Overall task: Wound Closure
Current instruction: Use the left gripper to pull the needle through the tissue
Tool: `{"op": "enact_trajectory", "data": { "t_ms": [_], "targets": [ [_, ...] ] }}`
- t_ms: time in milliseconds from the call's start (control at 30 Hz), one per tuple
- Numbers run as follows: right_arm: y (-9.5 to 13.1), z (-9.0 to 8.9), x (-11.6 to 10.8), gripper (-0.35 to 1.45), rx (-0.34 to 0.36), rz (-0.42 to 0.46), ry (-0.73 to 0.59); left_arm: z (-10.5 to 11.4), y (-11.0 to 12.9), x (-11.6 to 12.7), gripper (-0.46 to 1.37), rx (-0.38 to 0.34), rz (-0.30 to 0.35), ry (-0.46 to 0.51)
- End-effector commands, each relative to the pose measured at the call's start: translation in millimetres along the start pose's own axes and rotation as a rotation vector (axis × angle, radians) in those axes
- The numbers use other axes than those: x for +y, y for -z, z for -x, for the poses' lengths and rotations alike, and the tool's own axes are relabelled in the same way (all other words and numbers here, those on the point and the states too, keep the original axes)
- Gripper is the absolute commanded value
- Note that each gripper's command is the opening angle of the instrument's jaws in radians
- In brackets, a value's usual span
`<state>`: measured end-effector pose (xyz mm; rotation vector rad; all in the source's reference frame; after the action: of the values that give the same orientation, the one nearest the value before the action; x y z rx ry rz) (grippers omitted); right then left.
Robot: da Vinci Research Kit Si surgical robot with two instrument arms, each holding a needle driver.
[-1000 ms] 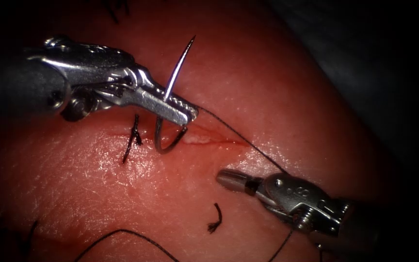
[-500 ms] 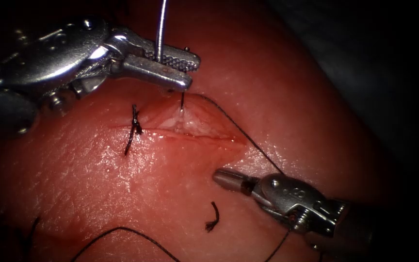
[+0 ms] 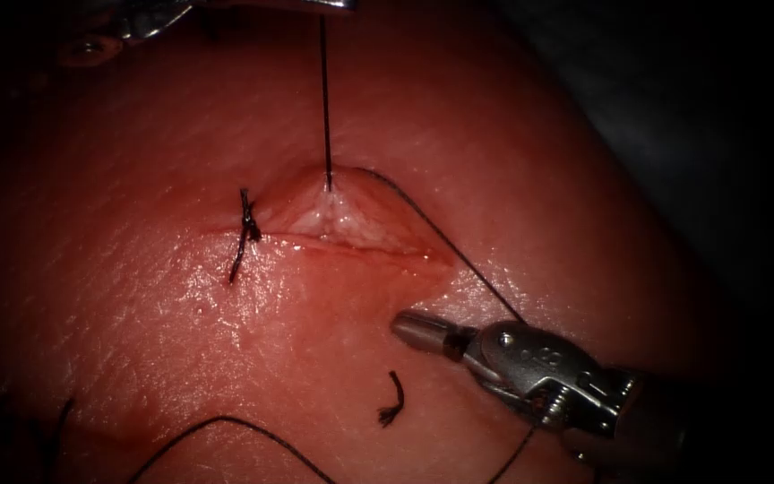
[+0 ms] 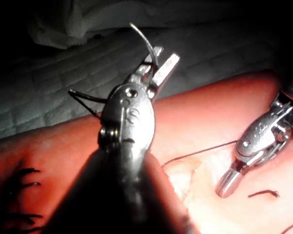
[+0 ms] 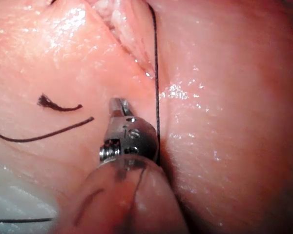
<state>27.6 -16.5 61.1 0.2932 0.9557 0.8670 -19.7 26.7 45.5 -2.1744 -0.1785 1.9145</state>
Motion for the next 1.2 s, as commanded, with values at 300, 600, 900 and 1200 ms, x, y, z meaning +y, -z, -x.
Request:
{"op": "enact_trajectory", "data": {
  "t_ms": [300, 600, 900, 1200],
  "targets": [
    [-0.3, -0.4, -0.1, -0.35, -0.004, 0.009, -0.005, 0.2, -0.3, -1.7, -0.35, -0.017, 0.012, -0.014],
    [-0.3, -0.5, -0.2, -0.35, -0.003, 0.004, -0.024, 2.1, -0.1, -0.3, -0.35, -0.033, 0.029, -0.047],
    [-0.2, -0.7, -0.3, -0.35, -0.003, -0.002, -0.032, 7.3, 0.4, 3.9, -0.35, -0.048, 0.057, -0.039],
    [0.0, -1.1, -0.4, -0.35, -0.004, -0.015, -0.054, 10.9, 0.3, 8.3, -0.35, -0.052, 0.081, -0.062]
  ]
}}
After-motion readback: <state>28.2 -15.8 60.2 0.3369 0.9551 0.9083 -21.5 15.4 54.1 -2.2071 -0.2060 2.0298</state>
